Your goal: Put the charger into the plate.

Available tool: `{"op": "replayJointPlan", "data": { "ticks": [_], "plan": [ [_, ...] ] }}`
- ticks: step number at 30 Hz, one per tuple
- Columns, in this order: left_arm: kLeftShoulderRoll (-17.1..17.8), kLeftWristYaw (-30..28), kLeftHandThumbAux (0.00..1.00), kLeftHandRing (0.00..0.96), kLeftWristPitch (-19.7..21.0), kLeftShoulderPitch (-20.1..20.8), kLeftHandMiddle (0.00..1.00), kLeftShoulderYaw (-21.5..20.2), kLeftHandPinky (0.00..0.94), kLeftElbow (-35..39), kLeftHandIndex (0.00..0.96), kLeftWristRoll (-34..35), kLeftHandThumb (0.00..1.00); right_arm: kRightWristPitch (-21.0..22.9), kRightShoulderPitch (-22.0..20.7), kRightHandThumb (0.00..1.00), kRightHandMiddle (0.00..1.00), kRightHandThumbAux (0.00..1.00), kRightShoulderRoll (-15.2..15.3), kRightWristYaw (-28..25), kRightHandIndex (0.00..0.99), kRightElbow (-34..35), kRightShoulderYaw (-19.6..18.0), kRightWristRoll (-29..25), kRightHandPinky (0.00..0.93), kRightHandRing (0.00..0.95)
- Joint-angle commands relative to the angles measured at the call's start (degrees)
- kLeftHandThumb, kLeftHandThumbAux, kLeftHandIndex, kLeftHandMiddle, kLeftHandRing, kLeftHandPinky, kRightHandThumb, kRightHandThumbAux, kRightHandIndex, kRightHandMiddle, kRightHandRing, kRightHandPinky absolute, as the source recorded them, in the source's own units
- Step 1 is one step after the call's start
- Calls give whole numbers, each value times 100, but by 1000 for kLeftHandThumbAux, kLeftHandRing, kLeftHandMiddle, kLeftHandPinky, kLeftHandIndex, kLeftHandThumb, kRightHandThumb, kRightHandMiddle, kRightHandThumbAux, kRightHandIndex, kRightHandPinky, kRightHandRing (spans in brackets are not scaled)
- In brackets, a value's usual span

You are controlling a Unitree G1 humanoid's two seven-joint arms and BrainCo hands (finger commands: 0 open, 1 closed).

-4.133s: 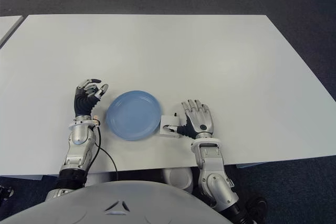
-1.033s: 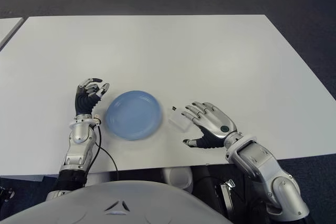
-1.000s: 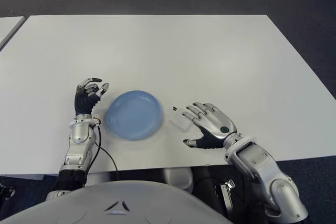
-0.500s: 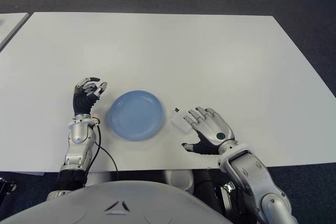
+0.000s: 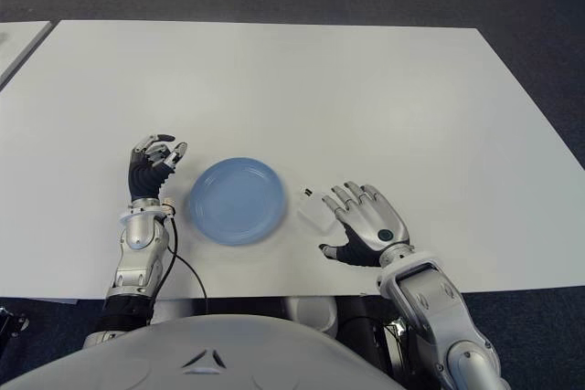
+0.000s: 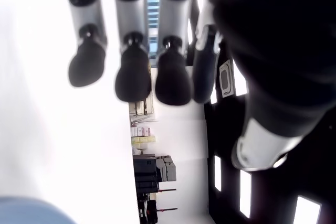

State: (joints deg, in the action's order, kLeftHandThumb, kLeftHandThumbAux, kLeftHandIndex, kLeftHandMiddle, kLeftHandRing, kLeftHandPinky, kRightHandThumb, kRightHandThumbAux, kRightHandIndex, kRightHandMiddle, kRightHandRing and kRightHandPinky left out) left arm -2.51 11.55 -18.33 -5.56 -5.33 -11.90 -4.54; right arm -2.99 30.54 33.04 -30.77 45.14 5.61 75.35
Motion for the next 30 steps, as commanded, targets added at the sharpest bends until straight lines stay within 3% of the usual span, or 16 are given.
{"op": "replayJointPlan", "data": {
  "ticks": [1,15,30],
  "plan": [
    [-30,-68,718,752,-2,-3,775,36,739,-77,440,69,708,12,81,282,0,300,-282,253,0,-198,65,161,0,0],
    [-15,-23,720,746,11,-29,767,-16,739,-36,439,55,708,-258,-276,335,0,266,125,883,0,-1085,239,-31,0,0],
    [-11,-26,720,741,-38,-76,765,-65,736,63,439,115,709,-666,-788,215,0,410,390,1292,0,-1737,348,-421,0,0]
  ]
}}
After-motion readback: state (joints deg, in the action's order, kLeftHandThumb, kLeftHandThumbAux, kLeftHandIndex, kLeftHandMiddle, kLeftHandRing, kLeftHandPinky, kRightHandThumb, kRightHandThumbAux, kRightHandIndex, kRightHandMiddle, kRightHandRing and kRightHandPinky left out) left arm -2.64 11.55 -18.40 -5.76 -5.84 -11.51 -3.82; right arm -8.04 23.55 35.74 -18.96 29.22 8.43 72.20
